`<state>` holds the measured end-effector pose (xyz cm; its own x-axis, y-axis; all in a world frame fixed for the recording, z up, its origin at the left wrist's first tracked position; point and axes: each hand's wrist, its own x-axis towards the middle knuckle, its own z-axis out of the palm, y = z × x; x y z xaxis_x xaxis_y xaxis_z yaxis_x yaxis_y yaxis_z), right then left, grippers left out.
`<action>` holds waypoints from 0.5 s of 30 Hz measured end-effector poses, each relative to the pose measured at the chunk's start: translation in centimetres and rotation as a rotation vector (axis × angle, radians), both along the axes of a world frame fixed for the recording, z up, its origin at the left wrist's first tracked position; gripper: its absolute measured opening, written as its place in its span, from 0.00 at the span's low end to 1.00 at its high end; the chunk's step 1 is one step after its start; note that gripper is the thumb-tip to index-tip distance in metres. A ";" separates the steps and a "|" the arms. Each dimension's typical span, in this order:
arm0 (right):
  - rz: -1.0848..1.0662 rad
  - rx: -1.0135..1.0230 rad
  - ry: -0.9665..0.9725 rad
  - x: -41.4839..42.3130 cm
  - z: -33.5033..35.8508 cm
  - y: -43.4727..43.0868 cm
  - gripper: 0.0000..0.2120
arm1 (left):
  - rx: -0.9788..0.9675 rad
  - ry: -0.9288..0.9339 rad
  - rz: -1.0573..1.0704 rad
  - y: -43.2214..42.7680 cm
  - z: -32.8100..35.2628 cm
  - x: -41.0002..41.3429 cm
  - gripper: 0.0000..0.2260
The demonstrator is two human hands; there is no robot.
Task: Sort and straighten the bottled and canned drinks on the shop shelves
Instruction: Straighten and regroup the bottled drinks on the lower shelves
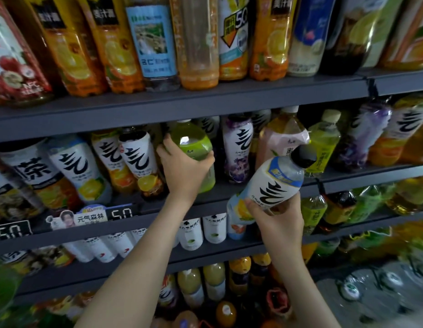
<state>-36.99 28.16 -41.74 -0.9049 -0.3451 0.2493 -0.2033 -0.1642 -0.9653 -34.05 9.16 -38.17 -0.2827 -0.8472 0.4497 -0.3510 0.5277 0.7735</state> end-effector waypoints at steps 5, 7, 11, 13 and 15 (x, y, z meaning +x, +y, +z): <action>-0.018 -0.003 -0.013 -0.8 0.3 0.3 0.28 | -0.028 0.036 -0.014 0.4 -0.3 1.2 0.46; -0.011 -0.024 -0.030 -0.9 0.4 0.2 0.27 | -0.051 0.070 -0.038 1.5 -0.7 1.7 0.45; -0.001 -0.013 -0.031 -1.0 0.3 -0.6 0.28 | -0.213 0.208 -0.085 2.9 -2.5 3.2 0.45; -0.002 -0.009 -0.027 -1.1 0.3 -0.9 0.29 | -0.287 0.245 -0.102 3.4 -3.5 4.0 0.45; 0.001 -0.012 -0.015 -1.0 0.5 -1.3 0.29 | -0.304 0.262 -0.121 4.0 -4.3 4.7 0.44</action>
